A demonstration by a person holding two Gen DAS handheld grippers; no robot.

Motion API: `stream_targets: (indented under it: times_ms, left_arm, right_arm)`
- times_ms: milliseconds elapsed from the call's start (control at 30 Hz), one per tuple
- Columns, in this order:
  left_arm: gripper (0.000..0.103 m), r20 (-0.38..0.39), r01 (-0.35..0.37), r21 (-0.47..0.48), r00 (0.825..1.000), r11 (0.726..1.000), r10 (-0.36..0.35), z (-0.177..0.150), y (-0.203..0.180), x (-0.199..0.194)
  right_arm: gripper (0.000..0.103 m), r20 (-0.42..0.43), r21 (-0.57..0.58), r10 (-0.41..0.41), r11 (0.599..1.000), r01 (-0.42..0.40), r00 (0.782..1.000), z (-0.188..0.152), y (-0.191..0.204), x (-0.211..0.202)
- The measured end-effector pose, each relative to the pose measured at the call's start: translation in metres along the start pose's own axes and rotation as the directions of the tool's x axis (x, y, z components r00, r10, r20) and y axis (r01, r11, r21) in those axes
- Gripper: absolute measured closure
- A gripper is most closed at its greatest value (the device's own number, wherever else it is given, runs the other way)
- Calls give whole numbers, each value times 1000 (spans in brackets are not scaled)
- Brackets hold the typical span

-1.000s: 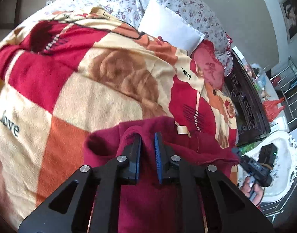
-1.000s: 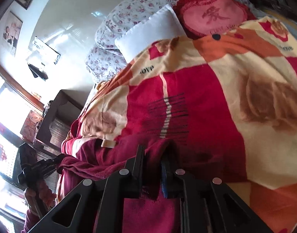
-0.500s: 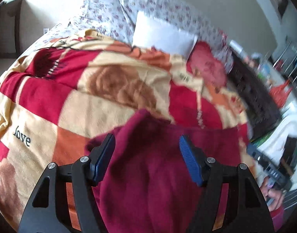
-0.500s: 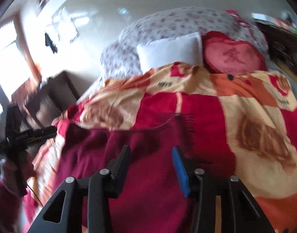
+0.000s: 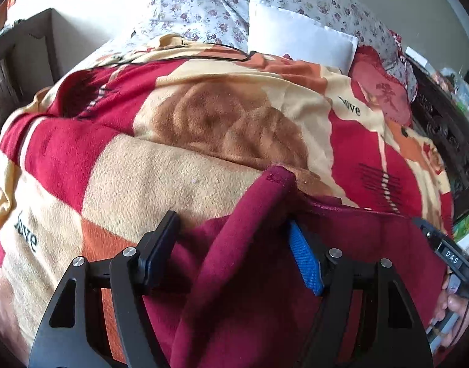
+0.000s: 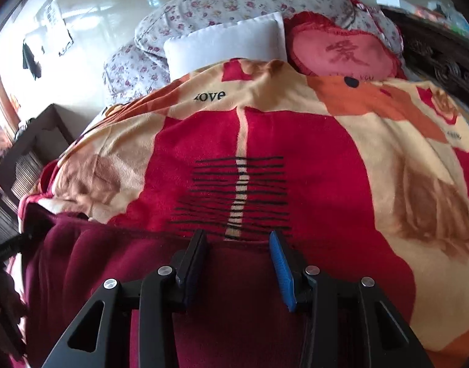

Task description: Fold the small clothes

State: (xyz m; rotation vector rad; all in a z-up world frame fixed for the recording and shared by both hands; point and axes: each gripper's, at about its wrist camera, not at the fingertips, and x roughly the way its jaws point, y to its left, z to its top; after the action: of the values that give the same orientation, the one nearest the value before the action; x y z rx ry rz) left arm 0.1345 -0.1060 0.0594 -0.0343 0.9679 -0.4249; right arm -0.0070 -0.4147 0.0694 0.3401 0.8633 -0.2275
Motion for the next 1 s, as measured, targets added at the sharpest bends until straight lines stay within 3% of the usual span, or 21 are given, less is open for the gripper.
stream_targets:
  times_ms: [167, 367, 533, 633, 733, 867, 1000]
  left_arm:
    - [32, -15, 48, -18, 999, 999, -48, -8, 9, -30]
    - [32, -9, 88, 64, 996, 994, -87, -53, 18, -79]
    - [32, -90, 136, 63, 987, 989, -130, -101, 30, -93]
    - [32, -128, 161, 25, 979, 987, -157, -125, 39, -96]
    - [32, -152, 147, 3, 978, 989, -145, -139, 43, -97]
    - [32, -136, 158, -2, 978, 987, -157, -145, 44, -105]
    - [32, -161, 157, -2, 975, 988, -156, -149, 42, -99]
  right_arm:
    - [61, 9, 2, 45, 999, -45, 999, -9, -3, -45]
    - [58, -21, -56, 37, 998, -38, 999, -67, -20, -118]
    - [58, -97, -15, 101, 995, -103, 990, -119, -28, -129]
    - [57, -94, -16, 102, 994, -104, 990, -141, -26, -125]
    - [64, -81, -23, 89, 996, -92, 993, -148, -24, -129]
    - [64, -50, -15, 100, 995, -101, 994, -148, -26, -152]
    - [64, -105, -24, 109, 993, -112, 989, -158, -25, -148]
